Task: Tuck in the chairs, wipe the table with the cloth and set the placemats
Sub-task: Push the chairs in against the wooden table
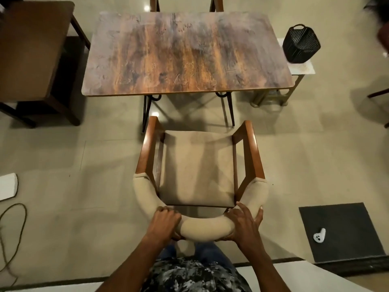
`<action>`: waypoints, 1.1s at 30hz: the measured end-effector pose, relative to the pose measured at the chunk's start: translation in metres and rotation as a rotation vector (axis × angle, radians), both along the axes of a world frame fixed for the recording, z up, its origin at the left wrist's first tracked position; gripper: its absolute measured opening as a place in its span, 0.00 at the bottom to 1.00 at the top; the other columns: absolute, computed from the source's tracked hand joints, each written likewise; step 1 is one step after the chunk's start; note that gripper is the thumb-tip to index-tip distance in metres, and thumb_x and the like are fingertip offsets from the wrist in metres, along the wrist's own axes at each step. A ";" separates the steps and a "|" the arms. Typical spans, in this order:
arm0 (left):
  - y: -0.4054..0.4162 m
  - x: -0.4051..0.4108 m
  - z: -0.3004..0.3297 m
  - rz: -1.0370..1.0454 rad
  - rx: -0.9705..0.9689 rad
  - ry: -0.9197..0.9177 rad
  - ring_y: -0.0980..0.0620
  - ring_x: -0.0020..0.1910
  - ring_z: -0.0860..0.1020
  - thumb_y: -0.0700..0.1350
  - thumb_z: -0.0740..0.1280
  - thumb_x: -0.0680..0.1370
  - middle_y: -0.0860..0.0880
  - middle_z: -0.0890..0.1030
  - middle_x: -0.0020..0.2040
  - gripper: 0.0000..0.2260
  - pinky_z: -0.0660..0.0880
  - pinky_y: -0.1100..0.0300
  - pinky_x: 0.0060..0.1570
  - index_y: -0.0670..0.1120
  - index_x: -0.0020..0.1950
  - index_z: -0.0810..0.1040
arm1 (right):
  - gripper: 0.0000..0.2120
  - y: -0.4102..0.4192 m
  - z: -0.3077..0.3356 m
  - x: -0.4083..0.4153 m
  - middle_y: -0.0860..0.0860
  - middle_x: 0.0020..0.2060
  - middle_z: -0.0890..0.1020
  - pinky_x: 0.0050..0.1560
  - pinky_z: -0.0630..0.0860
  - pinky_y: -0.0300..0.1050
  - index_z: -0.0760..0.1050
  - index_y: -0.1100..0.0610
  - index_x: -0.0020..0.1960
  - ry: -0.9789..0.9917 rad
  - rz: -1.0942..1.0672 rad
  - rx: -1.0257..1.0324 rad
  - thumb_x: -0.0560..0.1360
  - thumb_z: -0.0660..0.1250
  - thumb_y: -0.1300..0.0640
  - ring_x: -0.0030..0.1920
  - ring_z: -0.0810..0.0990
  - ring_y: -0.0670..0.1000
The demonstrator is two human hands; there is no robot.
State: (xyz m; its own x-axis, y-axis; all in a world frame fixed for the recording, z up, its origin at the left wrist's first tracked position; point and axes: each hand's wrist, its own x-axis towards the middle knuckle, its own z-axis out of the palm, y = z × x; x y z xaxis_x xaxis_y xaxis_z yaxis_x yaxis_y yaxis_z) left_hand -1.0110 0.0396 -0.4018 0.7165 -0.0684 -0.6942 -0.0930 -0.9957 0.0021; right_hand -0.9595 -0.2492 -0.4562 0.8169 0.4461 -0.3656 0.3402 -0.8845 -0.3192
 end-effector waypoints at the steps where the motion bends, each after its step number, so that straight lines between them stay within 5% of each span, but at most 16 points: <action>1: -0.003 0.004 0.002 0.024 -0.005 -0.001 0.43 0.72 0.76 0.59 0.73 0.78 0.43 0.78 0.73 0.29 0.68 0.49 0.73 0.46 0.74 0.73 | 0.35 -0.001 0.003 0.007 0.40 0.55 0.85 0.79 0.36 0.69 0.84 0.40 0.56 0.004 0.010 0.021 0.51 0.85 0.32 0.71 0.76 0.53; 4: -0.010 0.012 0.001 0.096 -0.005 -0.026 0.46 0.72 0.76 0.62 0.73 0.78 0.46 0.77 0.73 0.30 0.68 0.51 0.74 0.49 0.74 0.73 | 0.35 -0.004 0.006 0.028 0.42 0.52 0.86 0.80 0.28 0.60 0.85 0.43 0.54 0.034 0.084 0.092 0.49 0.86 0.34 0.69 0.73 0.51; 7: -0.019 0.020 0.005 0.143 0.035 -0.009 0.47 0.71 0.77 0.64 0.73 0.77 0.48 0.78 0.73 0.29 0.69 0.53 0.73 0.51 0.73 0.74 | 0.32 -0.011 0.003 0.044 0.43 0.54 0.86 0.79 0.26 0.61 0.85 0.43 0.56 -0.024 0.148 0.123 0.54 0.85 0.34 0.76 0.66 0.45; 11: -0.025 0.028 0.007 0.227 0.068 0.011 0.49 0.72 0.76 0.68 0.74 0.75 0.49 0.77 0.75 0.33 0.69 0.53 0.74 0.52 0.74 0.73 | 0.29 -0.014 0.000 0.061 0.41 0.51 0.86 0.76 0.46 0.69 0.84 0.42 0.53 -0.021 0.260 0.017 0.60 0.72 0.25 0.67 0.80 0.51; 14: -0.027 0.031 0.006 0.280 0.074 0.028 0.49 0.73 0.76 0.68 0.75 0.74 0.49 0.76 0.75 0.34 0.70 0.53 0.74 0.52 0.74 0.72 | 0.28 -0.014 -0.002 0.065 0.42 0.50 0.86 0.75 0.53 0.70 0.84 0.42 0.52 -0.046 0.273 -0.019 0.59 0.75 0.27 0.63 0.82 0.53; 26: -0.023 0.078 0.007 0.291 0.093 -0.034 0.45 0.68 0.79 0.63 0.77 0.75 0.47 0.79 0.69 0.30 0.74 0.52 0.63 0.49 0.69 0.73 | 0.28 -0.006 0.000 0.118 0.45 0.53 0.86 0.78 0.53 0.72 0.85 0.43 0.55 -0.100 0.332 -0.034 0.60 0.80 0.31 0.68 0.79 0.55; 33: -0.010 0.103 0.009 0.300 0.071 -0.098 0.45 0.65 0.80 0.61 0.82 0.71 0.47 0.81 0.67 0.32 0.76 0.51 0.62 0.49 0.68 0.74 | 0.24 0.014 0.013 0.152 0.48 0.58 0.86 0.80 0.45 0.69 0.84 0.44 0.61 -0.109 0.319 -0.205 0.66 0.82 0.45 0.73 0.74 0.57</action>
State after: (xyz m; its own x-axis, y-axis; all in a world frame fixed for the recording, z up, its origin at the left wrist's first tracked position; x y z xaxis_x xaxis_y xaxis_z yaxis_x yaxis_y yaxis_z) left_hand -0.9082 0.0298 -0.3933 0.7612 0.2021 -0.6162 0.2083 -0.9760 -0.0627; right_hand -0.8071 -0.2353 -0.4436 0.6879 0.6106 -0.3923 0.6307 -0.7704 -0.0932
